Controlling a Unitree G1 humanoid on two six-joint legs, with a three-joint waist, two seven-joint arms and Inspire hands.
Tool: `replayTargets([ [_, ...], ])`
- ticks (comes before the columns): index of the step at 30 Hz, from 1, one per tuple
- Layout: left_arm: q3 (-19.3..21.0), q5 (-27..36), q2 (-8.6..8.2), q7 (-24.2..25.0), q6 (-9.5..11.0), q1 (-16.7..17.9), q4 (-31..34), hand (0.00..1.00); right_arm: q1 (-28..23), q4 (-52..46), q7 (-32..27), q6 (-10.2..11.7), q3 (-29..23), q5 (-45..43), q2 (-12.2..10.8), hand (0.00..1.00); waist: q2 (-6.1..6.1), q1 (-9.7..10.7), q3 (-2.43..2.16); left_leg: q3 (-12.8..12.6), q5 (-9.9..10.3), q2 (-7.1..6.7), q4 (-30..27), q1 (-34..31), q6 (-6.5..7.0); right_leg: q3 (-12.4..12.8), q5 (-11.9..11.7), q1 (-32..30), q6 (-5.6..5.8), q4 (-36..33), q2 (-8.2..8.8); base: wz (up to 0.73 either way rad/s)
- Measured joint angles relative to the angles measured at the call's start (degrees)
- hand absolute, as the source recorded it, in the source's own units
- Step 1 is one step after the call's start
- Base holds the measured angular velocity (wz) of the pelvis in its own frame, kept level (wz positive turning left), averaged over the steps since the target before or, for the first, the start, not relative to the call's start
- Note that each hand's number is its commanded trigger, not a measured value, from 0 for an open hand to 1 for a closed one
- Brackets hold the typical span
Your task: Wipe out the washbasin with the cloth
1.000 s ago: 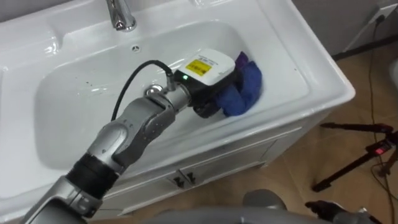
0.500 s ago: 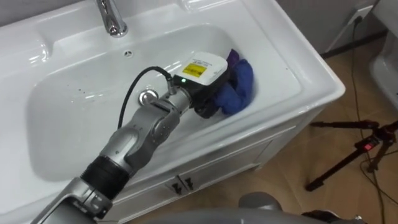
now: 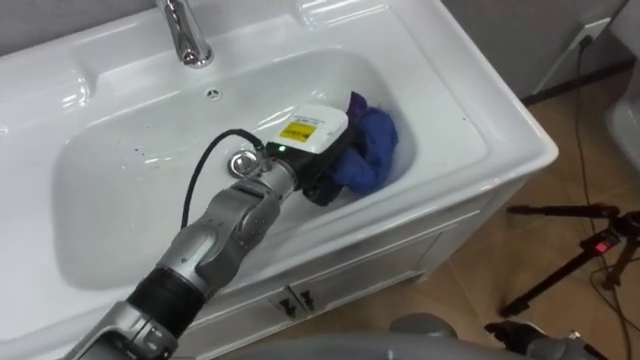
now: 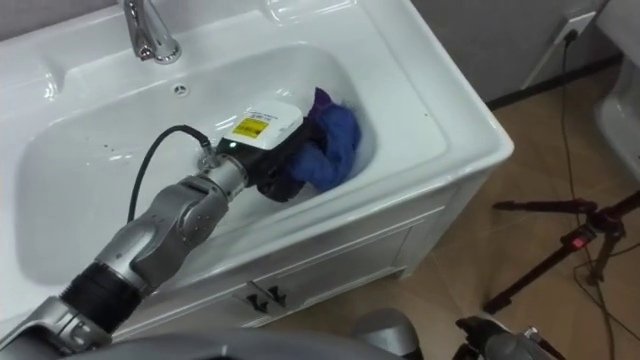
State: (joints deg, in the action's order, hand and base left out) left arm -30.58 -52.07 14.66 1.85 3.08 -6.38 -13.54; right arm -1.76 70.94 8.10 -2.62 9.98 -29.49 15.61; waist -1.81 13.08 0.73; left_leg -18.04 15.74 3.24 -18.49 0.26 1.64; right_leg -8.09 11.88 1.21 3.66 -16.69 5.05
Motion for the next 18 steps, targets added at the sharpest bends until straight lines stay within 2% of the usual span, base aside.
replayTargets([
  [2,0.6,0.1,0.07,0.0,-0.2,0.7,0.0,1.00,-0.1,0.1,0.0,-0.4,0.0,-0.1,0.0,0.00,0.03,-1.0,0.02,0.1,-0.1,-0.01,0.0,0.0,-0.10,-0.1,0.1,0.0,-0.18,0.0,-0.01,0.00],
  [6,1.2,-0.2,0.26,0.0,-0.2,1.1,0.0,1.00,0.0,0.1,0.0,-0.5,-0.1,0.0,-0.1,0.00,0.23,-1.5,0.15,0.9,-0.1,-0.06,-0.3,-0.1,-0.15,-0.7,0.3,-0.2,-0.35,0.1,0.00,0.07],
  [9,2.1,-2.8,0.59,0.0,0.3,1.1,0.4,1.00,-0.1,0.2,0.0,-0.5,-0.8,-0.2,-0.1,0.00,0.22,-2.4,0.14,1.2,-0.1,0.04,-0.9,-0.9,-0.18,-1.2,0.4,-0.7,-0.46,0.2,-0.05,0.09],
  [11,3.5,-4.7,1.76,0.0,1.0,1.1,0.5,1.00,0.0,0.2,0.1,-0.3,-2.4,-0.2,0.0,0.00,0.08,-2.6,0.04,1.9,-0.2,0.05,-1.4,-1.8,-0.25,-1.8,0.5,-1.2,-0.53,0.0,-0.02,0.13],
  [14,4.8,-6.1,3.64,-0.1,1.0,1.1,0.5,1.00,-0.1,0.4,0.4,0.1,-2.3,-0.1,0.0,0.00,-0.23,-2.7,-0.16,3.1,-0.2,0.08,-1.9,-2.7,-0.31,-2.8,0.6,-1.3,-0.65,0.0,-0.03,0.15],
  [17,5.6,-7.1,4.40,-0.3,1.0,1.1,0.5,1.00,-0.1,0.7,0.8,0.1,-2.3,-0.1,0.0,0.00,-0.23,-3.1,-0.16,3.8,-0.2,0.04,-2.1,-2.7,-0.35,-3.2,0.6,-0.8,-0.66,0.0,-0.04,0.11],
  [18,5.9,-7.3,4.48,-0.8,1.1,1.1,0.5,1.00,-0.2,0.7,0.7,0.1,-2.3,-0.2,0.0,0.00,-0.19,-3.8,-0.13,3.9,-0.2,0.04,-2.1,-2.5,-0.35,-3.2,0.6,-0.3,-0.66,0.2,-0.05,0.05],
])
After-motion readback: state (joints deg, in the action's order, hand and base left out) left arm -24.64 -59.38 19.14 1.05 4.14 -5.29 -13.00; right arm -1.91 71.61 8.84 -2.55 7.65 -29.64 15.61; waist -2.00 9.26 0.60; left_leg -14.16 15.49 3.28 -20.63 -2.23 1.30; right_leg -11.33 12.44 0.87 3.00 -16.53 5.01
